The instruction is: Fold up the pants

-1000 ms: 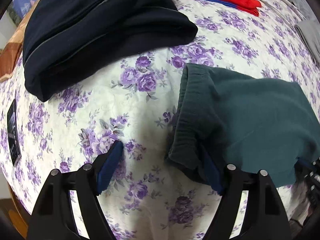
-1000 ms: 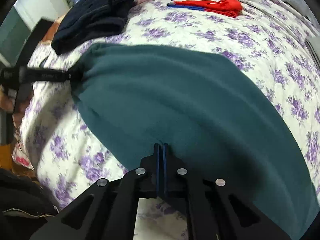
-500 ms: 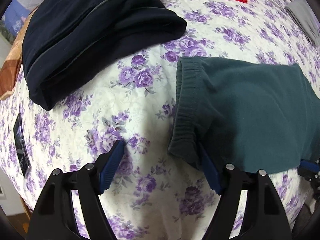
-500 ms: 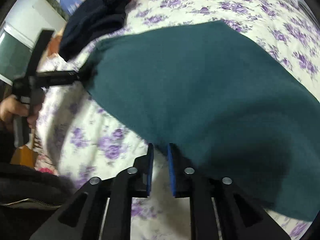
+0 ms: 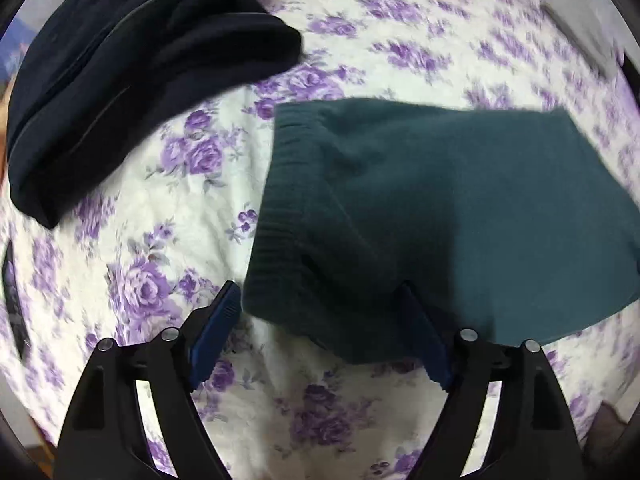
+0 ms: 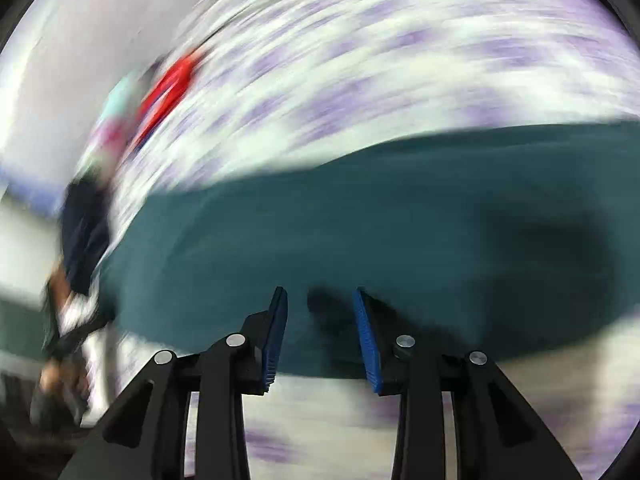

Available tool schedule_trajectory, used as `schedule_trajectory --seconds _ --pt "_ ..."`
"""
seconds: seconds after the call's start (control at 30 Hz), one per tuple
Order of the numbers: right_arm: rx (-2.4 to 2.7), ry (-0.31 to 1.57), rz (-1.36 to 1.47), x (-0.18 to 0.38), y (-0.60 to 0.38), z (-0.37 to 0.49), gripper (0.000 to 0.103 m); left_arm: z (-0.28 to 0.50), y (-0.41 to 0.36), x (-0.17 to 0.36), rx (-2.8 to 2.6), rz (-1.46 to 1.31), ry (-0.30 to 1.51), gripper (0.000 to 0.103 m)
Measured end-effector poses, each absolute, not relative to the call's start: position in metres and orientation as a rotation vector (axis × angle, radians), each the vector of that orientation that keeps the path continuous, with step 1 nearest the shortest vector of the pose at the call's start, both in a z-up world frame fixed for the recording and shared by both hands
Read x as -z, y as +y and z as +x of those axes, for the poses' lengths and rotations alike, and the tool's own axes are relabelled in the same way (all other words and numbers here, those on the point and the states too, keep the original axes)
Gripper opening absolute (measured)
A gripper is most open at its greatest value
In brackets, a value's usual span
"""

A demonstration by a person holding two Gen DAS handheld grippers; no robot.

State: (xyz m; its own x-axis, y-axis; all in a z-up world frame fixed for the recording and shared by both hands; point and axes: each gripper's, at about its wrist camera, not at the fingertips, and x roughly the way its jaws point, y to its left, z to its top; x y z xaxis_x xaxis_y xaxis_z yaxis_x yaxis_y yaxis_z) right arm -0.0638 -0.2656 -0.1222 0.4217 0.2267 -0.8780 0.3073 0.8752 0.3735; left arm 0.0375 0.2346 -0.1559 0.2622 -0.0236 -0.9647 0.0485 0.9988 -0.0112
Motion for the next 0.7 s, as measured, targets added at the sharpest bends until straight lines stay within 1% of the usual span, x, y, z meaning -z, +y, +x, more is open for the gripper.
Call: schedule_trajectory --seconds 0.1,0.13,0.17,0.23,0.3,0.37,0.4,0.43,0.47,0.5,0.53,0.57,0.6,0.63,0.67,0.7 --pt "0.293 1.09 0.63 0.109 -0.328 -0.089 0.035 0.035 0.24 0.146 0.041 0.01 1.307 0.077" --pt "0.307 1.064 0.648 0.104 -0.333 -0.091 0.037 0.033 0.242 0.141 0.033 0.001 1.298 0.077" --pt "0.275 1.028 0.674 0.097 -0.333 -0.086 0.037 0.031 0.242 0.131 0.032 -0.026 1.271 0.077" --pt "0.181 1.023 0.684 0.095 -0.32 -0.068 0.037 0.029 0.237 0.117 0.054 -0.073 1.237 0.077" --pt "0.075 1.042 0.652 0.098 -0.299 -0.037 0.037 0.028 0.217 0.104 0.1 -0.077 1.207 0.077" --pt "0.0 1.09 0.675 0.111 -0.294 -0.014 0.036 0.03 0.19 0.102 0.115 -0.044 1.207 0.078" --pt "-0.017 1.14 0.668 0.122 -0.29 -0.003 0.034 0.03 0.175 0.106 0.128 -0.025 1.225 0.078" --pt "-0.017 1.175 0.642 0.129 -0.292 0.003 0.031 0.033 0.162 0.112 0.146 -0.01 1.237 0.078" --pt "-0.028 1.183 0.623 0.133 -0.296 0.003 0.026 0.031 0.145 0.122 0.165 0.033 1.25 0.078" --pt "-0.042 1.171 0.624 0.133 -0.31 0.001 0.018 0.03 0.135 0.133 0.137 0.092 1.268 0.078" --pt "-0.011 1.156 0.63 0.13 -0.328 -0.004 0.019 0.029 0.13 0.146 0.076 0.141 1.304 0.078" --pt "0.06 1.13 0.615 0.124 -0.353 -0.014 0.024 0.026 0.132 0.152 0.051 0.123 1.322 0.078" --pt "0.146 1.113 0.572 0.118 -0.376 -0.023 0.034 0.023 0.135 0.151 0.03 0.075 1.319 0.078" --pt "0.243 1.079 0.521 0.107 -0.403 -0.036 0.036 0.02 0.137 0.148 0.008 0.025 1.315 0.078" --pt "0.268 1.047 0.528 0.098 -0.418 -0.046 0.037 0.019 0.138 0.144 -0.004 -0.013 1.323 0.078" --pt "0.26 1.004 0.573 0.089 -0.437 -0.059 0.04 0.017 0.136 0.137 -0.008 -0.052 1.321 0.078"
